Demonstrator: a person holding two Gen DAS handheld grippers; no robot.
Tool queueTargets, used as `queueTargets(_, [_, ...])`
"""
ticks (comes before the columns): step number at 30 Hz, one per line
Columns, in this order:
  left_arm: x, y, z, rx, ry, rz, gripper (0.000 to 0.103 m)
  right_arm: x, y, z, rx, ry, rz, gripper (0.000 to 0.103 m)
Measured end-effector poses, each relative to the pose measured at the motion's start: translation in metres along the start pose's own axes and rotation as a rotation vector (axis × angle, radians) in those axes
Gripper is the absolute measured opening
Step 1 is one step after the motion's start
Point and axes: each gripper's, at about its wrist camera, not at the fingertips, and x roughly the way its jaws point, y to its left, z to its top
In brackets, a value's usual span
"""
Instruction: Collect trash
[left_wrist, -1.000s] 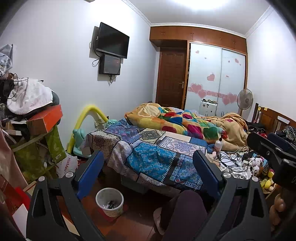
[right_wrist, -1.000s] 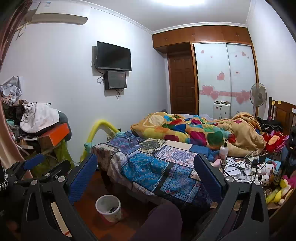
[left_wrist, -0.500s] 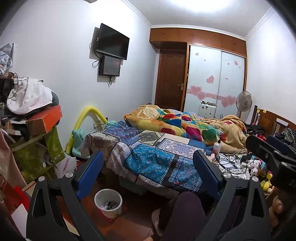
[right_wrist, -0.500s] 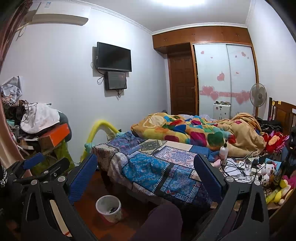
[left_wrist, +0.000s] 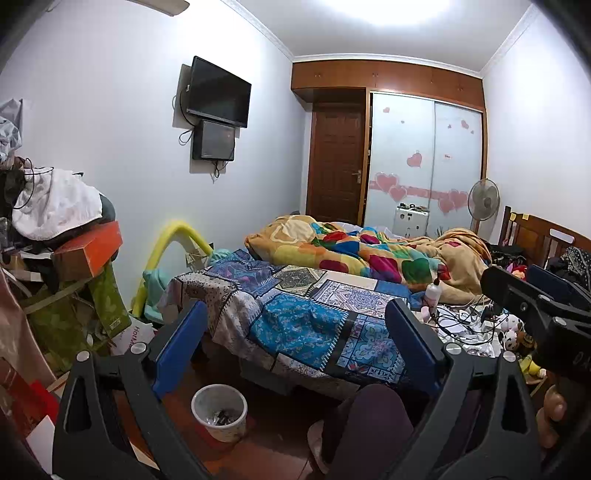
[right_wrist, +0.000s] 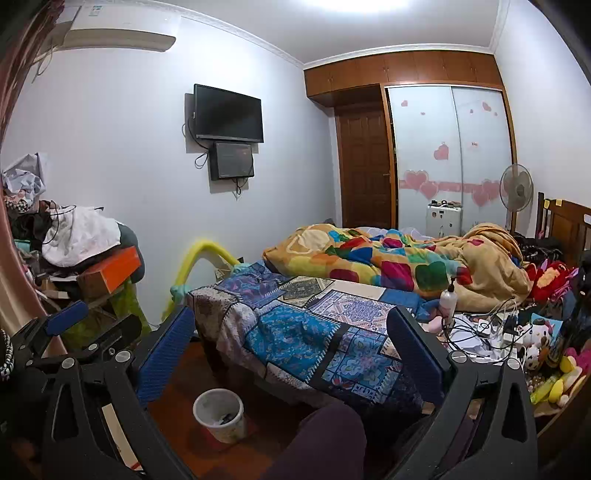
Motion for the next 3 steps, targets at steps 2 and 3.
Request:
queueTargets(2, [0.0, -0.0006, -0.0001, -0.004, 0.0, -0.001, 0.098, 0.0001, 0.0007, 0.0013, 0.002, 0.002, 0.002, 0.103])
queueTargets(3, [0.0012, -0.0009, 0.0004, -0.006, 0.003, -0.004, 0.098, 0.0001, 0.0003, 0.0015, 0.002, 0.002, 0.003, 0.103])
